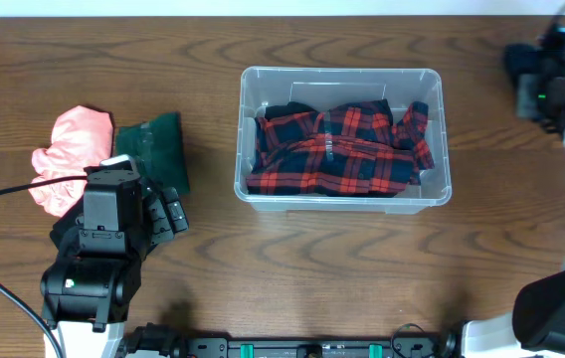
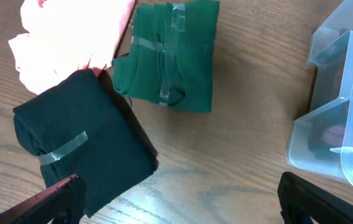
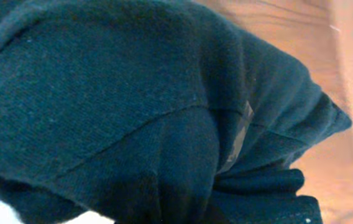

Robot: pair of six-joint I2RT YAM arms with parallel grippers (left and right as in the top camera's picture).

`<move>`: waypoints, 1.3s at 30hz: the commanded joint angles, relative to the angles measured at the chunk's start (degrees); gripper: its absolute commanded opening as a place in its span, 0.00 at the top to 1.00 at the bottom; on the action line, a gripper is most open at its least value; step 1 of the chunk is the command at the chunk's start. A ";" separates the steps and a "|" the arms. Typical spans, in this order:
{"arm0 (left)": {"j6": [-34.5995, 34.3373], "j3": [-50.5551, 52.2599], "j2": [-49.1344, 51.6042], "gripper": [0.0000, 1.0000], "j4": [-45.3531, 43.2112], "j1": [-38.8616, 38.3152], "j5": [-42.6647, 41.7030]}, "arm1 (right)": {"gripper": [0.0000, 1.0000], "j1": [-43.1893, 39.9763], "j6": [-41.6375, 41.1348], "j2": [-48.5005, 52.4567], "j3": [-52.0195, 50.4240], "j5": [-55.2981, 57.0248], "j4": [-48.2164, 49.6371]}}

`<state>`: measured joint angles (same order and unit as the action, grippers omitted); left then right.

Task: Pack container
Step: 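Move the right gripper to the navy garment and grasp it, then place the navy garment into the bin on the plaid shirt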

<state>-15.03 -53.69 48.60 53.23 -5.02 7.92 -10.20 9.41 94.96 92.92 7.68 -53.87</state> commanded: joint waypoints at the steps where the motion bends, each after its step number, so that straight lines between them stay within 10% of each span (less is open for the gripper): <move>1: -0.31 -0.96 0.00 0.02 0.13 0.24 0.66 | 0.99 7.43 -0.79 -2.32 0.17 -1.09 -0.90; 22: -0.31 -0.96 0.00 0.02 0.13 0.24 0.68 | 0.98 40.11 -10.43 3.82 -12.20 -1.14 1.27; 23: -0.31 -0.96 0.00 0.02 0.13 0.24 0.68 | 0.87 40.61 -10.45 4.07 -13.22 -1.14 1.64; 26: -0.31 -0.96 0.00 0.02 0.13 0.24 0.68 | 0.01 41.75 -10.43 4.07 -14.43 -1.09 1.79; 39: -0.31 -0.96 0.00 0.02 0.13 0.24 0.68 | 0.01 41.11 -6.64 -2.51 -4.63 2.89 7.56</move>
<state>-15.03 -53.69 48.60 53.34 -5.02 7.90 31.66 1.02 95.44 85.97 9.02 -47.55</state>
